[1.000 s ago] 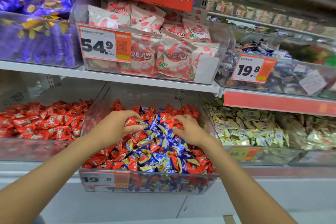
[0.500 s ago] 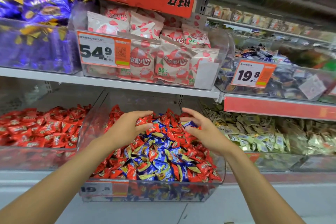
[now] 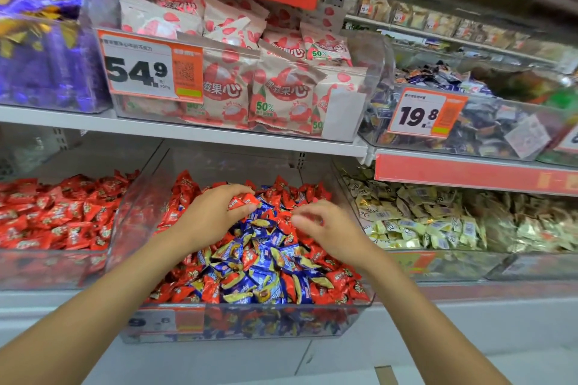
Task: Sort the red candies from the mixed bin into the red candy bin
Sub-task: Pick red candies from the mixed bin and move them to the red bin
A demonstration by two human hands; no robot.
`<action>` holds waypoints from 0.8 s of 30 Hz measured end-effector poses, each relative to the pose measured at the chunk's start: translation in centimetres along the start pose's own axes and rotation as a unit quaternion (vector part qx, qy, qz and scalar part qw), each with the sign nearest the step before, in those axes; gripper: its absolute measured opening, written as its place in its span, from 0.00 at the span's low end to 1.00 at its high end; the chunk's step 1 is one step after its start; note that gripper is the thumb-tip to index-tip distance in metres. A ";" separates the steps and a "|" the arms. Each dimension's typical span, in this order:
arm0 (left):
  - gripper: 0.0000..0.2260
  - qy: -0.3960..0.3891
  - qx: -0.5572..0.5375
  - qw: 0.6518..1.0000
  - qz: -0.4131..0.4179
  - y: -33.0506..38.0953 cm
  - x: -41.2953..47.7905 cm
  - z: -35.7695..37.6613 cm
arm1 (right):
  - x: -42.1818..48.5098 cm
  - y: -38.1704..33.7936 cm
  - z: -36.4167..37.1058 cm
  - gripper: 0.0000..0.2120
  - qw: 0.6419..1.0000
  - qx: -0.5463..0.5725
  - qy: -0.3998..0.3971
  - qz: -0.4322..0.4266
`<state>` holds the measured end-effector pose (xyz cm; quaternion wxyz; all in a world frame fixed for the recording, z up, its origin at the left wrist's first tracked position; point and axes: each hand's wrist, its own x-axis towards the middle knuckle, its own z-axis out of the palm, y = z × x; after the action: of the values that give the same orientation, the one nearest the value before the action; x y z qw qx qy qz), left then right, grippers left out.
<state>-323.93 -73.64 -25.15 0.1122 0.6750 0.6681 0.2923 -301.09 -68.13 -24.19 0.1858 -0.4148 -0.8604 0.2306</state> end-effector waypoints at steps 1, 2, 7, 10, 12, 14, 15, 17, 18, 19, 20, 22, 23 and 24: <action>0.20 0.000 0.009 1.000 0.002 0.1 -0.2 0.0 | 0.1 0.2 0.5 0.21 0.998 -0.030 -0.046 -0.002; 0.19 0.001 0.018 1.000 0.004 0.1 -0.5 -0.1 | 0.2 0.3 1.0 0.26 0.995 -0.049 -0.081 -0.002; 0.11 0.045 -0.006 0.999 0.025 1.0 -0.8 -0.4 | 0.8 0.4 1.6 0.11 0.997 0.046 -0.062 -0.019; 0.09 0.052 -0.071 0.995 0.044 1.9 -0.4 -0.5 | 0.7 0.1 0.6 0.09 0.995 0.094 -0.029 -0.021; 0.09 0.039 -0.088 0.994 0.048 2.2 0.0 -0.4 | 0.5 0.1 -0.5 0.08 0.994 0.104 0.000 -0.027; 0.10 0.018 -0.096 0.994 0.047 2.5 0.4 -0.2 | 0.1 0.0 -1.5 0.08 0.991 0.132 0.011 -0.026; 0.12 0.004 -0.095 0.994 0.050 2.6 0.7 0.0 | -0.1 -0.1 -1.9 0.08 0.989 0.148 0.012 -0.023; 0.16 -0.029 -0.078 0.995 0.055 2.7 1.2 0.5 | -0.5 -0.2 -2.2 0.07 0.985 0.171 0.010 -0.019; 0.17 -0.049 -0.063 0.995 0.053 2.7 1.3 0.7 | -0.6 -0.3 -2.2 0.07 0.985 0.173 0.012 -0.019; 0.17 -0.070 -0.035 0.996 0.047 2.7 1.5 1.0 | -0.7 -0.3 -2.3 0.08 0.984 0.178 0.015 -0.016; 0.17 -0.089 0.001 0.995 0.039 2.4 1.7 1.2 | -0.8 -0.4 -2.4 0.07 0.982 0.188 0.016 -0.013; 0.17 -0.125 0.069 0.990 0.007 1.8 1.9 1.5 | -1.0 -0.4 -2.4 0.06 0.972 0.235 0.012 -0.002; 0.15 -0.137 0.077 0.988 -0.007 1.5 1.9 1.6 | -1.0 -0.5 -2.5 0.06 0.966 0.257 0.006 0.007; 0.12 -0.138 0.068 0.988 -0.015 1.2 2.0 1.6 | -1.1 -0.5 -2.5 0.06 0.963 0.268 0.003 0.015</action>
<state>-322.16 -71.46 -25.26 0.1619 0.7047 0.6745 0.1487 -299.44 -68.69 -21.96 0.2891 -0.3632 -0.7606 0.4539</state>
